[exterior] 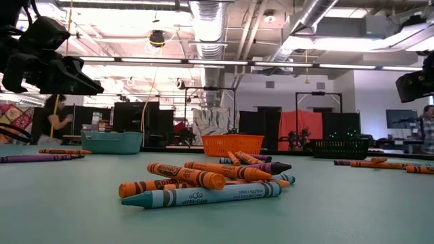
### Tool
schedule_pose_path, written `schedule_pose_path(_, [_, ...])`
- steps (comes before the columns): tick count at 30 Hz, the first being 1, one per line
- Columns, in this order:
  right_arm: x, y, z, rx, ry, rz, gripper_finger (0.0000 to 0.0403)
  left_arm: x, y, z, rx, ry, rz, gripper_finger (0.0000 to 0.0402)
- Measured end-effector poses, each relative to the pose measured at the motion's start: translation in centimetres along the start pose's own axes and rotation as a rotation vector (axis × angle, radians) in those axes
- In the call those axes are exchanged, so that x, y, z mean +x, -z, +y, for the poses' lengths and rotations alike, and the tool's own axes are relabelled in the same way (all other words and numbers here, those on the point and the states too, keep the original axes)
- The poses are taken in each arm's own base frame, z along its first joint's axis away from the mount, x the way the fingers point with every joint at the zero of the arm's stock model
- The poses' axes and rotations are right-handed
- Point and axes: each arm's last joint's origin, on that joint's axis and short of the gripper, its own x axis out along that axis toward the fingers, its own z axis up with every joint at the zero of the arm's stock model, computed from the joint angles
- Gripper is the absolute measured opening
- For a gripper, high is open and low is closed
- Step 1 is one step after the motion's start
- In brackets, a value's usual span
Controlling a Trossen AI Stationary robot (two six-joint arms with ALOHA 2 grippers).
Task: Sort crayons
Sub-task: Put the orange crayon into the orange bin
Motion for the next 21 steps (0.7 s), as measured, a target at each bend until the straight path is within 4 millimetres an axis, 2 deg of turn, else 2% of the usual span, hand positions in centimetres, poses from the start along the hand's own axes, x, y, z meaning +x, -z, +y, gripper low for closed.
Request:
schedule_pose_path(7, [-0.3, 0.1, -0.1, -0.024, -0.023, 0.002, 0.0008, 0.0, 0.0, 0.0, 0.0, 0.0, 0.0, 0.0132])
schedule_pose_path(21, [-2.4, 0.0, -0.6, -0.01, -0.162, -0.008, 0.0001, 0.0, 0.0, 0.0, 0.0, 0.0, 0.0, 0.0132])
